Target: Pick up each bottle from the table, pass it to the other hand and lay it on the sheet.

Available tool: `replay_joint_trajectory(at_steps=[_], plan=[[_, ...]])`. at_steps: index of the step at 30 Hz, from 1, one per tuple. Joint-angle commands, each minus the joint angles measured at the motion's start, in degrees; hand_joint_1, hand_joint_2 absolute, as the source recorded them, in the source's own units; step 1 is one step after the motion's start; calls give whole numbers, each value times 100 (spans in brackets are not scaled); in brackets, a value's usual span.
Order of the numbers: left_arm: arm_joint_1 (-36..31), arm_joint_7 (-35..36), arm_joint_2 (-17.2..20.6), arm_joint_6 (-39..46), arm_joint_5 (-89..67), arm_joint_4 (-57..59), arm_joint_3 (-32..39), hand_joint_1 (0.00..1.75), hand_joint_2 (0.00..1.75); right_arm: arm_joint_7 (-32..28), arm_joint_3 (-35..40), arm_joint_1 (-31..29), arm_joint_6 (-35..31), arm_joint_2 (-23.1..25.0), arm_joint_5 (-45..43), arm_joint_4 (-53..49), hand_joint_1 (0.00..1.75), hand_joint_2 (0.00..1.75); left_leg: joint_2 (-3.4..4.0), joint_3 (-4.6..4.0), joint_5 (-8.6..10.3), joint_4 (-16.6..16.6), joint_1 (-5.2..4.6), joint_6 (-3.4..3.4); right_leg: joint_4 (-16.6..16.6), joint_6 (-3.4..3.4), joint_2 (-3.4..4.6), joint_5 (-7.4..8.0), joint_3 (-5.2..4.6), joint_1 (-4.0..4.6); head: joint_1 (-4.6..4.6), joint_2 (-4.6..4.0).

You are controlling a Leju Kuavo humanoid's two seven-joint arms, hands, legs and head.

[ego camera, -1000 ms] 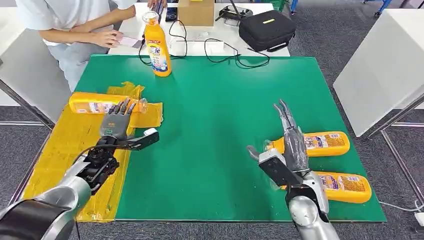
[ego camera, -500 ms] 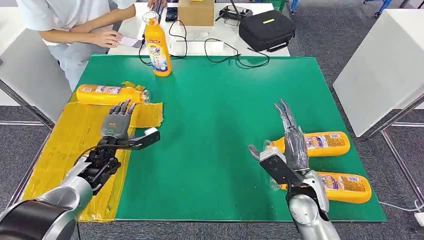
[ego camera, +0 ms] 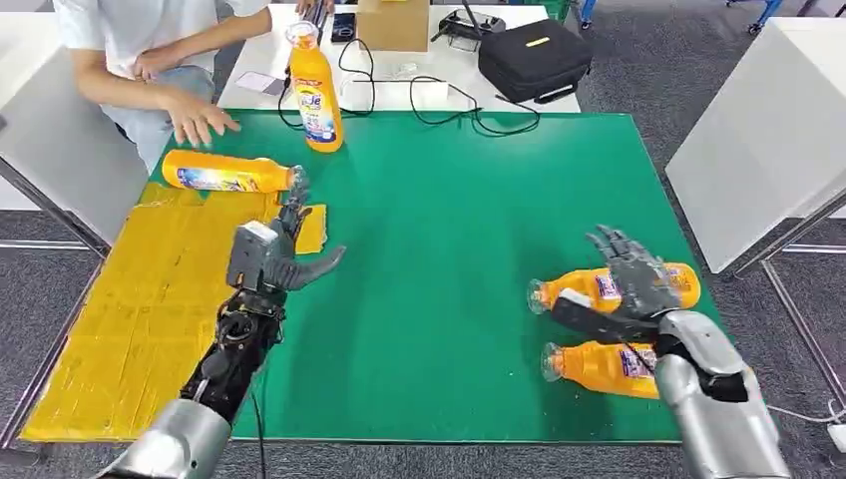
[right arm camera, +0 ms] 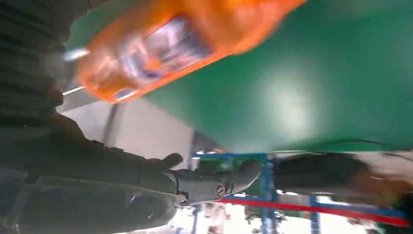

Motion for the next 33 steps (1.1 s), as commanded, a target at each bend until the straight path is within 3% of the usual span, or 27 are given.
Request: replay_joint_trajectory(at_steps=[1, 5, 10, 12, 13, 14, 17, 29, 30, 33], plan=[[500, 73, 61, -6, 216, -1440, -232, 0, 175, -45, -203, -567, 31, -126, 82, 1173, 0, 175, 10, 30, -12, -2, 7, -1, -3, -22, -1, -9, 26, 12, 0, 0], [529, -82, 8, -197, 689, -1423, -115, 0, 175, 5, -217, -502, 80, -108, 69, 1102, 0, 175, 4, 17, -5, -1, 18, 1, -3, -12, -6, -5, 16, 19, 0, 0], [1159, -123, 80, -419, 1396, -2365, 200, 0, 175, 109, -289, -295, -8, 92, 238, 1236, 0, 175, 18, 31, -12, -7, 20, 1, -10, -15, 10, -6, 29, 22, 2, 0], [1198, -8, 57, -424, 1435, -2443, 307, 0, 175, 200, -351, -473, 5, 170, 296, 1492, 0, 175, 32, 74, -33, -8, 20, 3, -13, -32, 14, -23, 68, 27, 0, 0], [1196, 3, 44, -435, 1436, -2439, 322, 0, 175, 204, -375, -534, 15, 166, 313, 1570, 0, 175, 13, 23, -9, -4, 18, 0, -6, -15, 4, -6, 21, 19, 4, 0], [1189, 13, 30, -465, 1436, -2423, 320, 0, 175, 224, -392, -633, 33, 161, 342, 1728, 0, 175, 25, 49, -23, -2, 20, 1, -5, -26, 9, -16, 45, 24, -2, 0], [1170, 20, 15, -465, 1403, -2374, 279, 0, 175, 238, -379, -860, 24, 122, 422, 2043, 0, 175, 17, 18, -7, -3, 16, 2, -4, -14, 6, -3, 17, 17, 0, 0], [1360, 8, -7, -495, 1467, -2562, 172, 0, 175, 244, -173, -1355, -5, 188, 628, 3331, 0, 175, 20, 54, -21, -3, 18, 5, -6, -27, 1, -18, 54, 23, 0, 0], [1378, 8, -4, -499, 1468, -2589, 159, 0, 175, 284, -147, -1391, -33, 225, 666, 3410, 0, 175, 11, 21, -6, -3, 15, 3, -4, -13, 1, -5, 22, 16, 0, 0], [1311, 24, 35, -468, 1516, -2502, 117, 0, 175, 467, -35, -1618, -190, 345, 872, 3829, 0, 175, 33, 63, -26, -3, 18, 6, -6, -31, 14, -17, 59, 24, 0, 0]])
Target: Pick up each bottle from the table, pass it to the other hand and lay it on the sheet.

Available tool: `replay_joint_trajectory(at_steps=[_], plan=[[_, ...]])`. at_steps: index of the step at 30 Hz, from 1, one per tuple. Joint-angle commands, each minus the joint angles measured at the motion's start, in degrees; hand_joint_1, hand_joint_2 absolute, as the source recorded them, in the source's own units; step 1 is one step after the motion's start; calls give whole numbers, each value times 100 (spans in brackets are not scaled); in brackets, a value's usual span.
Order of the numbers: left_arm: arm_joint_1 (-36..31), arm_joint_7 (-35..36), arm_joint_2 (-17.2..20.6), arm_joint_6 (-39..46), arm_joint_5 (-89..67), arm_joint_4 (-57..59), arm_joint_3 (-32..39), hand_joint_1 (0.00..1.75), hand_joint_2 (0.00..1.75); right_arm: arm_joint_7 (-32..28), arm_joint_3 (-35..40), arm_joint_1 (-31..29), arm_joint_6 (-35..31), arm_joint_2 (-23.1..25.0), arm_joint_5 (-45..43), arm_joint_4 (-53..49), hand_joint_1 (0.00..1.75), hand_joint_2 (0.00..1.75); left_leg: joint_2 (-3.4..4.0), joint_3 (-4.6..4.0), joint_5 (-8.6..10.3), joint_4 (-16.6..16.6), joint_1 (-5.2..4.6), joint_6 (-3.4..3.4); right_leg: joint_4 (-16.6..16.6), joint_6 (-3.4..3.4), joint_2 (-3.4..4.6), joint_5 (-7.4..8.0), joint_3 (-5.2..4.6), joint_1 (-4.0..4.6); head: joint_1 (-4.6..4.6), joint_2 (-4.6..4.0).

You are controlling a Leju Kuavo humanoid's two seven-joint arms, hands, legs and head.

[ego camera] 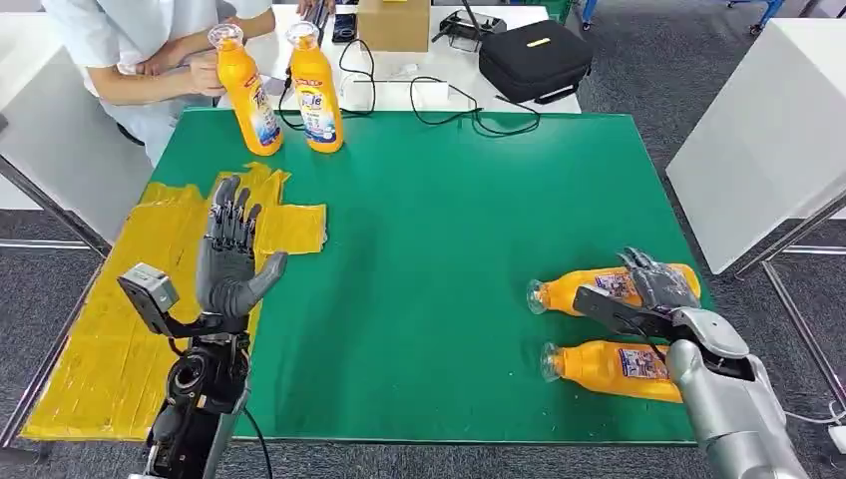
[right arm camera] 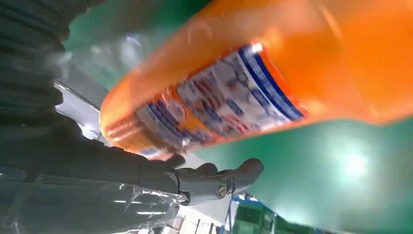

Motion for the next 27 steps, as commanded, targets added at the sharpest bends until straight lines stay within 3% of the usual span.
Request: replay_joint_trajectory(at_steps=[1, 3, 8, 17, 25, 26, 27], plan=[[-71, 56, 34, 1, 66, 87, -9, 0, 175, 276, 257, -788, -174, 333, 298, 1552, 0, 175, 25, 34, -14, -2, 4, 1, -6, -18, 15, -5, 28, 8, 2, 0], [-143, 87, 44, 6, 119, 170, -23, 0, 175, 368, 311, -903, -45, 339, 358, 1763, 0, 175, 31, 59, -22, -2, 5, 3, -7, -30, 14, -13, 52, 13, 0, 0], [-229, 156, 92, 87, 230, 226, -97, 0, 175, 575, 592, -1111, 420, 192, 576, 2366, 0, 175, 8, 17, -4, -1, 3, 1, -5, -11, 0, -2, 15, 6, 0, 0], [-228, 156, 94, 87, 230, 230, -98, 0, 175, 576, 587, -1099, 417, 189, 571, 2377, 0, 175, 3, 67, -11, -7, 7, 3, -15, -27, -13, -11, 64, 14, 0, 0], [-228, 156, 94, 87, 230, 230, -98, 0, 175, 576, 587, -1099, 417, 189, 571, 2377, 0, 175, 2, 60, -7, -5, 6, 2, -13, -19, -10, -7, 58, 11, 2, 0], [-229, 159, 94, 91, 234, 239, -97, 0, 175, 579, 620, -1102, 440, 187, 601, 2388, 106, 175, 1, 57, -6, -6, 5, 2, -13, -17, -9, -6, 55, 9, 2, 0], [-231, 166, 95, 102, 243, 253, -98, 0, 175, 563, 665, -1108, 511, 178, 628, 2423, 175, 175, 1, 53, -4, -5, 4, 1, -11, -14, -8, -5, 50, 8, 2, 0]])
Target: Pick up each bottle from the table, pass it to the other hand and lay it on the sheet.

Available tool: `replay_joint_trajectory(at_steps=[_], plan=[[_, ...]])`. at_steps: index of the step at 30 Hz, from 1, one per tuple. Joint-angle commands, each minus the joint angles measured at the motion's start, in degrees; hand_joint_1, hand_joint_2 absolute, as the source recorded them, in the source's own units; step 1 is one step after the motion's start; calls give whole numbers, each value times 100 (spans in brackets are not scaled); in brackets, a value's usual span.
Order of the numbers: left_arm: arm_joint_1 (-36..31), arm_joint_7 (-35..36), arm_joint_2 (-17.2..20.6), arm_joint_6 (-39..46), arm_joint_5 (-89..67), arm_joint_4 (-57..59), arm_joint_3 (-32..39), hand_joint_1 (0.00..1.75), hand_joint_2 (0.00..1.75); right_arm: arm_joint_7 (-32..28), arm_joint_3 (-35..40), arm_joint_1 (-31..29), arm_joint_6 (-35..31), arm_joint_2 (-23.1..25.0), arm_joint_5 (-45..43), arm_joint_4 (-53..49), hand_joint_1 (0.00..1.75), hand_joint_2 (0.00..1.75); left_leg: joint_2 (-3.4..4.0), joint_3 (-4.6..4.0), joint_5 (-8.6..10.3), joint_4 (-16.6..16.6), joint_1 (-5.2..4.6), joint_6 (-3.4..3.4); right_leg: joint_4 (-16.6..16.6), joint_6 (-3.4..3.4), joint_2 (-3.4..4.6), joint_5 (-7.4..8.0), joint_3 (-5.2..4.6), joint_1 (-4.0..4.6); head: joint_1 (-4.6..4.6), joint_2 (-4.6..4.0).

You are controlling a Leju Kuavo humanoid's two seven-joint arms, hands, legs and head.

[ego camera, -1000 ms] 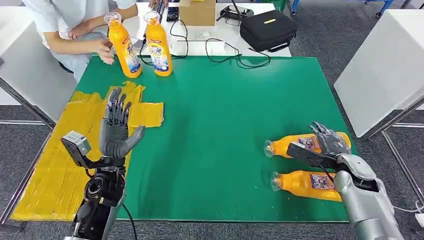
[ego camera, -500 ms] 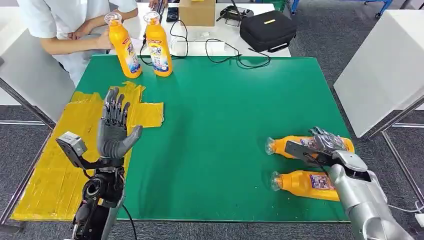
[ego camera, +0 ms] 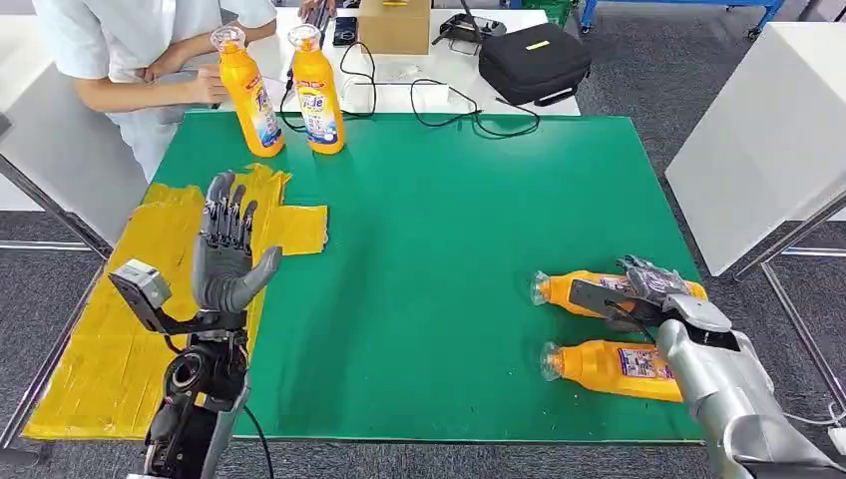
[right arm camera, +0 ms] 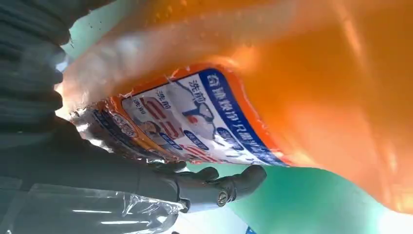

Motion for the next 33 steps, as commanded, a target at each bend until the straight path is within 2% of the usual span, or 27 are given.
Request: replay_joint_trajectory(at_steps=[1, 9, 12, 14, 16, 20, 21, 23, 26, 30, 32, 33], plan=[[-199, 57, 96, 24, 30, 366, -90, 0, 175, -40, 366, -48, 327, 0, 68, 657, 175, 175, 1, 28, -8, -6, 6, 2, -10, -19, -10, -7, 32, 11, 0, 0], [-265, 78, 96, 51, 66, 548, -90, 0, 175, -125, 353, 69, 97, -31, -12, 591, 175, 175, -7, 40, -3, -6, 5, 2, -17, -14, -15, -5, 44, 9, 0, 0], [-60, 86, 88, 50, 58, 389, -40, 0, 175, -123, 200, 198, -999, 181, -47, 186, 175, 175, -2, 52, -5, -10, 7, 3, -22, -22, -15, -6, 56, 12, 0, 0], [186, 85, 72, 40, -15, 173, -31, 0, 175, 150, 6, 344, -1530, 385, 15, -221, 175, 175, 18, 62, -12, -13, 6, 2, -24, -25, 4, -6, 61, 13, 0, 0], [307, 65, 52, 34, -89, 26, -47, 0, 175, 243, -220, 492, -1654, 551, -12, -600, 175, 175, 37, 62, -17, -12, 5, 1, -20, -24, 25, -4, 55, 11, 2, 0], [171, 120, 18, 37, -160, 53, -126, 0, 175, 268, -533, 658, -1899, 761, -51, -1102, 175, 175, 20, 47, -19, -3, 4, 0, -4, -26, 8, -13, 42, 11, -2, 0], [122, 159, -5, 45, -136, 77, -154, 0, 175, 202, -719, 709, -2148, 882, -219, -1247, 175, 175, 11, 29, -9, -1, 4, 0, -3, -17, 3, -7, 24, 9, -2, 0], [35, 264, -34, 49, -125, 97, -300, 0, 175, -342, -1184, 881, -2594, 1236, -1073, -1676, 175, 175, 17, 23, -12, 0, 6, 1, -3, -19, 5, -7, 20, 12, -2, 0], [-110, 472, 75, 68, -570, 172, -711, 0, 175, -1033, -1377, 1268, -3437, 1620, -1983, -2488, 175, 175, 9, 6, -8, 0, 6, 1, -2, -14, 0, -5, 5, 10, 0, 0], [-407, 640, 252, -189, -1324, 301, -1375, 0, 175, -1681, -1211, 1608, -4270, 1900, -2809, -3026, 175, 175, -5, 3, -6, 0, 5, 0, 0, -18, -16, -11, 5, 10, 0, 0], [-514, 753, 311, -352, -1505, 272, -1627, 0, 175, -2000, -1065, 1615, -4375, 2017, -3392, -3146, 175, 175, -4, 3, -8, -1, 6, 1, -2, -19, -17, -11, 6, 12, -2, 0], [-530, 763, 295, -360, -1511, 258, -1646, 0, 175, -2003, -1018, 1587, -4379, 2037, -3407, -3128, 175, 175, -1, 16, -15, 1, 7, 2, -1, -26, -17, -17, 19, 14, 0, 0]])
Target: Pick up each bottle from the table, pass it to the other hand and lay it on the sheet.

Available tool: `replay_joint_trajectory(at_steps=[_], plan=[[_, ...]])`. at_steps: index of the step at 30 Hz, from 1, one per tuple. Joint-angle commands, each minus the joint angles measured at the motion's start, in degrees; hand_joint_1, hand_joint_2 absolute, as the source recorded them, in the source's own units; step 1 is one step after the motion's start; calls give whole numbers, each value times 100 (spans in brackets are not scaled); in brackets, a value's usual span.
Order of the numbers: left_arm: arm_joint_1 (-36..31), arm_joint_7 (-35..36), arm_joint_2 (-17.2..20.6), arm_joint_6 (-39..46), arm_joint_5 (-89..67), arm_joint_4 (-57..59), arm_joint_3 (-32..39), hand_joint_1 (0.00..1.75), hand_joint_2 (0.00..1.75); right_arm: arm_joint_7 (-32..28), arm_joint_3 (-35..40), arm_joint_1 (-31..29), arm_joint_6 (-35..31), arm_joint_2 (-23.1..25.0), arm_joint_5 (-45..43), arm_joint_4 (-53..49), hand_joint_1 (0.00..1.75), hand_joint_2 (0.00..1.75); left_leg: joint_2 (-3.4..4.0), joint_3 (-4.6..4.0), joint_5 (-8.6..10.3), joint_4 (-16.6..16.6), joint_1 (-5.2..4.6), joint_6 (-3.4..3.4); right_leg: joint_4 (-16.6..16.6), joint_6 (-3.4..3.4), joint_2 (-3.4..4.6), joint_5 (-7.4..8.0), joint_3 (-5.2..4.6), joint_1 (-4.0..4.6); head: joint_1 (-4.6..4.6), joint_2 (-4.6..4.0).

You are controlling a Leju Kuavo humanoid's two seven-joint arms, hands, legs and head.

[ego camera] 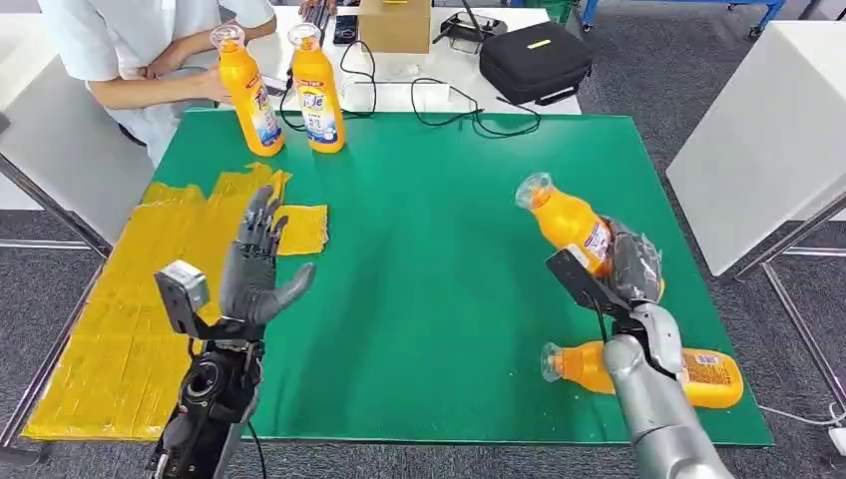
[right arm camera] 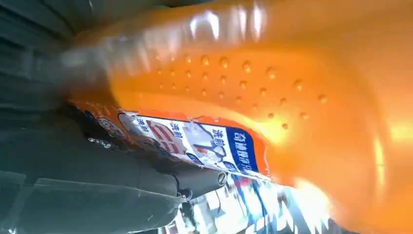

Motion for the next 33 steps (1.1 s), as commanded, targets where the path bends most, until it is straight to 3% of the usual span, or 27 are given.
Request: replay_joint_trajectory(at_steps=[1, 3, 6, 10, 13, 19, 23, 33], plan=[[-613, 282, 298, -287, -617, 300, -1128, 0, 175, -712, -113, 305, -607, 741, -1106, -1006, 175, 175, 8, 15, -9, 1, 1, 1, 3, -18, -3, -9, 15, 5, 0, 0], [-619, 308, 339, -336, -648, 293, -1173, 0, 175, -786, -94, 281, -661, 741, -1193, -1000, 175, 175, 11, 13, -8, 0, 0, 1, 2, -17, 4, -6, 12, 5, 0, 0], [-684, 380, 380, -519, -763, 257, -1444, 0, 175, -1270, 171, 249, -476, 882, -2069, -1081, 175, 175, 17, 26, -13, 1, 1, 1, 3, -25, 5, -11, 20, 7, 2, 0], [-938, 424, 386, -591, -857, 324, -1915, 0, 175, -1428, 795, 187, 1161, 1041, -3661, -1029, 175, 175, 18, 22, -15, 5, 3, 0, 5, -24, 5, -12, 18, 9, 2, 0], [-1078, 472, 382, -576, -833, 308, -2098, 0, 175, -1544, 1135, 140, 1487, 1072, -4055, -895, 175, 175, 19, 15, -9, 2, 1, 0, 4, -19, 9, -7, 9, 6, 0, 0], [-1202, 552, 317, -569, -529, 275, -2165, 0, 175, -1602, 2225, 324, 1720, 1274, -4056, -728, 175, 175, 26, 34, -18, -1, 6, 0, 0, -25, 12, -13, 28, 12, 2, 0], [-1209, 645, 268, -598, 5, 261, -2032, 0, 175, -1639, 2915, 225, 1735, 1411, -4147, 23, 175, 175, 24, 32, -15, -4, 6, -1, -2, -23, 14, -10, 25, 12, 0, 0], [-1223, 608, 202, -501, 190, 432, -1936, 0, 175, -1831, 3360, 195, 1512, 1568, -4032, 716, 175, 175, 11, 9, -3, -6, 3, -1, -4, -14, 5, -4, 6, 5, 2, 0]])
